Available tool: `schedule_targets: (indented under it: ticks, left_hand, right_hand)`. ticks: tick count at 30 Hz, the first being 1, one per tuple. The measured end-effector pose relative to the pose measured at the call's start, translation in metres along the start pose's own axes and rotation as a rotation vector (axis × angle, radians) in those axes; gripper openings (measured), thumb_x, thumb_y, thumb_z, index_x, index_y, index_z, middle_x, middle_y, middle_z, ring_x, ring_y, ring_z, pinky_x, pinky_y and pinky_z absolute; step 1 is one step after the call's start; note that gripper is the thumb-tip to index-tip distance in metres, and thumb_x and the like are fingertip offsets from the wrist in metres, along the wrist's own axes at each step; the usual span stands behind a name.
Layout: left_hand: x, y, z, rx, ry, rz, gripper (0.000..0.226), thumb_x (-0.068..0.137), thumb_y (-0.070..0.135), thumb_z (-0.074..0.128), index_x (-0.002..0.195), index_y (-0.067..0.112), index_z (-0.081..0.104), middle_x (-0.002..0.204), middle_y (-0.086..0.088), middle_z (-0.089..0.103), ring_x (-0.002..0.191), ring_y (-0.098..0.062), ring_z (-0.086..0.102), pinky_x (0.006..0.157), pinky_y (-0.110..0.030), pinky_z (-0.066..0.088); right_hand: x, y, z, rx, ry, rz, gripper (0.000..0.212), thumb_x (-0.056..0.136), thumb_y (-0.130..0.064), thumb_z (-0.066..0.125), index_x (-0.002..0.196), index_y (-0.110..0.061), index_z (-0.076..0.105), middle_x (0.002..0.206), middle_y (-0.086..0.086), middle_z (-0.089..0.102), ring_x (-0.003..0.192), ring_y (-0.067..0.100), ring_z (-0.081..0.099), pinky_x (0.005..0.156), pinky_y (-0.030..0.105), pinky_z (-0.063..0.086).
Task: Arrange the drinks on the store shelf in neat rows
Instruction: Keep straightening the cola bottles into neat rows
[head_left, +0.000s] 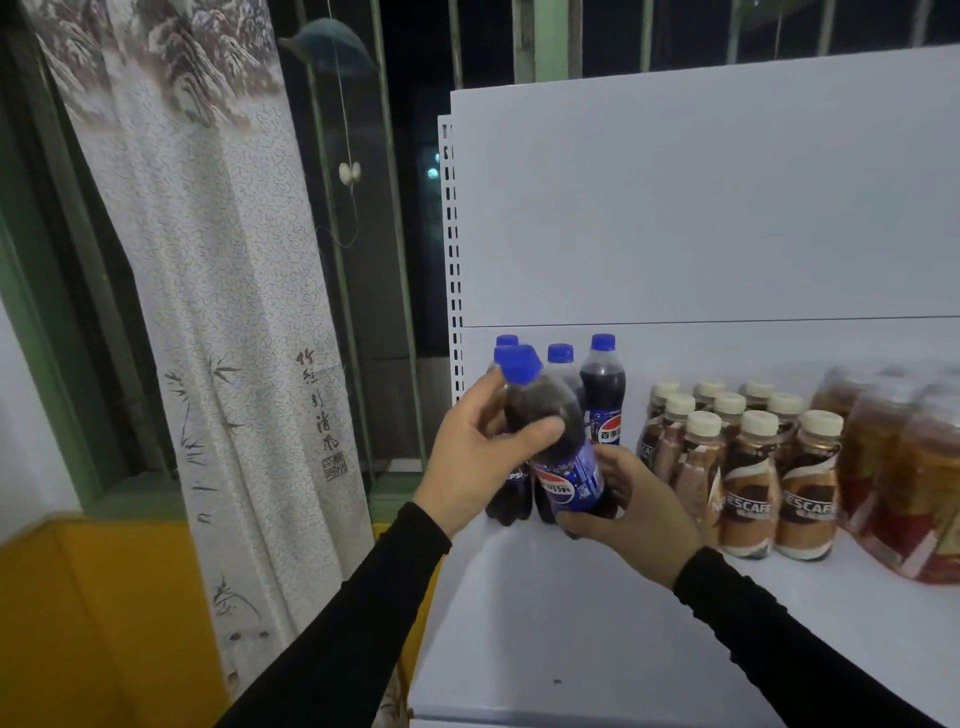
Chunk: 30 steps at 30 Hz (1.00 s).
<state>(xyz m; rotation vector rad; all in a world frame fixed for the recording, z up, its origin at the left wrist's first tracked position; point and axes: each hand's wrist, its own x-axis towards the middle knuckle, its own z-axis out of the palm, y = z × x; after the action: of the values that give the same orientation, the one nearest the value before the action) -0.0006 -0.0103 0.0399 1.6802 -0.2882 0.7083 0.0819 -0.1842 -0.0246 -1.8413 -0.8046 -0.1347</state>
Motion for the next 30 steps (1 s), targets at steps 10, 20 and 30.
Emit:
schedule_targets:
  ticks: [10,20,30]
  left_hand:
    - [-0.011,0.001,0.019,0.091,-0.187,0.052,0.063,0.076,-0.005,0.081,0.124,0.028,0.059,0.119,0.013,0.071,0.116,-0.012,0.065,0.100,-0.028,0.052]
    - [0.029,0.034,0.014,0.268,-0.084,0.159,0.037,0.091,0.023,0.072,0.124,0.036,0.061,0.113,0.012,0.070,0.105,-0.006,0.066,0.097,-0.029,0.053]
    - [0.120,0.095,0.011,0.204,-0.075,0.051,0.023,0.092,0.021,0.070,0.115,0.017,0.069,0.097,-0.006,0.074,0.077,-0.008,0.068,0.059,-0.022,0.054]
  right_hand:
    - [-0.001,0.017,-0.011,-0.150,0.102,-0.078,0.067,0.066,-0.017,0.089,0.109,-0.043,0.045,0.108,-0.020,0.062,0.100,-0.004,0.061,0.082,0.016,0.052]
    - [-0.005,0.004,-0.021,-0.165,-0.072,-0.026,0.064,0.072,-0.036,0.083,0.122,-0.046,0.045,0.110,-0.026,0.063,0.105,-0.007,0.059,0.086,0.015,0.050]
    - [0.029,-0.047,-0.081,-0.225,0.076,-0.084,0.042,0.099,-0.051,0.035,0.119,-0.027,0.063,0.113,-0.007,0.067,0.103,0.004,0.059,0.092,0.017,0.041]
